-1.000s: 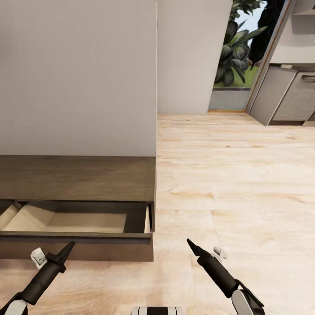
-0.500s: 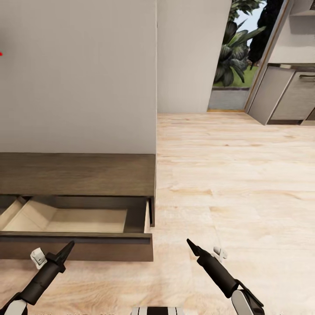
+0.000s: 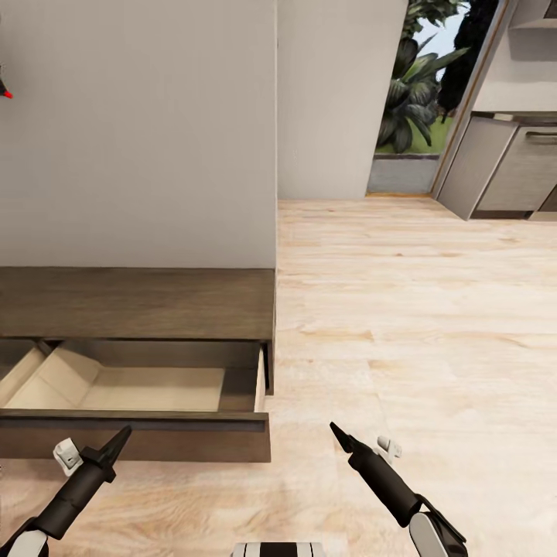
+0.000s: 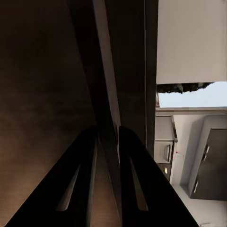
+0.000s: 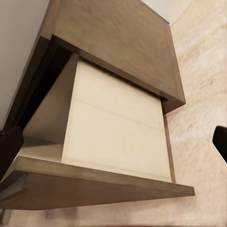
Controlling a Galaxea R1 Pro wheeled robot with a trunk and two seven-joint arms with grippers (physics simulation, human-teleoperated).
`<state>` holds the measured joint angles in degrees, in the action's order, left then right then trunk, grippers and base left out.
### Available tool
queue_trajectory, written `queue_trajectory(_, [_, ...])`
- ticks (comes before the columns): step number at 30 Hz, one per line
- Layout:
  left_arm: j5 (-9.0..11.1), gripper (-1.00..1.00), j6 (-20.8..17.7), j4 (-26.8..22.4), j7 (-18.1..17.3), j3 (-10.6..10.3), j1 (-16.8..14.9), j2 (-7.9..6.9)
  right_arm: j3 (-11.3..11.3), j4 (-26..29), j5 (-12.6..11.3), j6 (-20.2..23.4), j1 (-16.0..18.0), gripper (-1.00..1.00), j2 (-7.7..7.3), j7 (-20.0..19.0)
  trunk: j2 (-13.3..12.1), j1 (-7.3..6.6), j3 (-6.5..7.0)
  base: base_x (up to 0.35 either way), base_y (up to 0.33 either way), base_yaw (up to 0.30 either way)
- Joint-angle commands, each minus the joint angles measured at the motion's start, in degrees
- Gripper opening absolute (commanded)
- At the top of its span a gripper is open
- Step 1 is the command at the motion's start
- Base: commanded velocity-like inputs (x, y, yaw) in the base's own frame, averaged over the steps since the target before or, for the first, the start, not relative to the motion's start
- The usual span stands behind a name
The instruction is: Place each of the two pumpkins and all three candles from the living room inside a cabinet in the living room (use any cabinet), then make sure every cabinet is closed, and position the cauldron so it is next to a table in the living room.
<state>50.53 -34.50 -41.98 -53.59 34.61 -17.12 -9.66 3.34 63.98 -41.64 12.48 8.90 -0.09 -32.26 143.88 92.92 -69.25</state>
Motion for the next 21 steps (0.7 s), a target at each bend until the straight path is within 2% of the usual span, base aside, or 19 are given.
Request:
queue_trajectory(1, [0.97, -1.00, -0.53, -0.12, -0.12, 0.11, -0.02, -0.01, 0.00, 0.00, 0.02, 0.00, 0.02, 1.00, 0.00, 0.00, 0.00, -0.01, 0.00, -0.057, 0.000, 0.000])
queue_trajectory(21, [0.97, -1.00, -0.51, -0.12, -0.17, 0.11, -0.02, 0.00, 0.00, 0.00, 0.07, 0.00, 0.02, 1.00, 0.00, 0.00, 0.00, -0.01, 0.00, -0.099, 0.000, 0.000])
